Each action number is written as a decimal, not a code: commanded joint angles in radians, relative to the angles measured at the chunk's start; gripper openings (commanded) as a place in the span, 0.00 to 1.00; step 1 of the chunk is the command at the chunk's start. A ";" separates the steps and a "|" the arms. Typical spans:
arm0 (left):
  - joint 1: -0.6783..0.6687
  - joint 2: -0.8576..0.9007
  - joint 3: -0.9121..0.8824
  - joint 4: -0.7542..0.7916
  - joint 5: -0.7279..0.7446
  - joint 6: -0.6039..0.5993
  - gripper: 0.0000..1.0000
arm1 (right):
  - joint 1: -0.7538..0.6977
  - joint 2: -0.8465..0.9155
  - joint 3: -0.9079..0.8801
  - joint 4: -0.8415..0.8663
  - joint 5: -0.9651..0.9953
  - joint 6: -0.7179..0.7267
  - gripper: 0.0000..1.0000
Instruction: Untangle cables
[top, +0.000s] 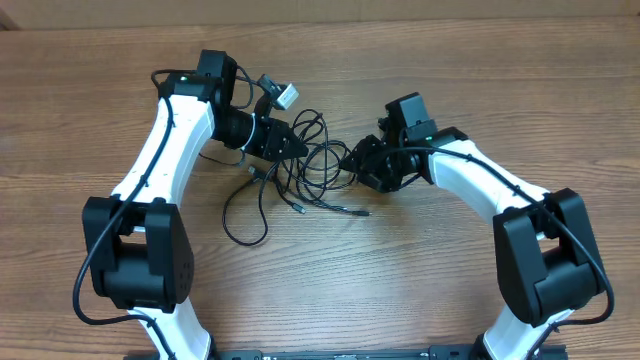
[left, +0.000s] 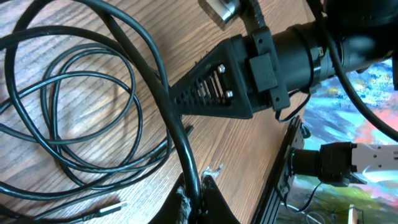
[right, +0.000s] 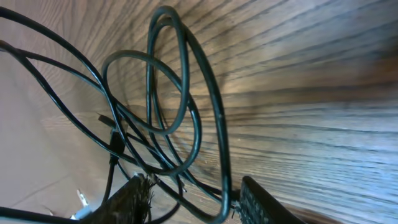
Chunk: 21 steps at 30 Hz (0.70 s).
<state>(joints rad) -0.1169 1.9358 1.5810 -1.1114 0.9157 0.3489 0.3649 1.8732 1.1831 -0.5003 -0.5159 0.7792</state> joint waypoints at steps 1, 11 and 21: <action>0.008 -0.023 0.009 -0.004 0.042 0.044 0.04 | 0.001 0.002 0.014 0.016 0.039 0.045 0.45; 0.008 -0.023 0.009 -0.003 0.024 0.044 0.04 | 0.014 0.003 0.014 0.062 0.053 0.073 0.45; 0.008 -0.023 0.009 -0.003 0.024 0.044 0.04 | 0.047 0.003 0.014 0.066 0.109 0.115 0.47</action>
<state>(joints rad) -0.1150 1.9358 1.5810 -1.1118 0.9169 0.3702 0.4007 1.8732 1.1831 -0.4377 -0.4343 0.8833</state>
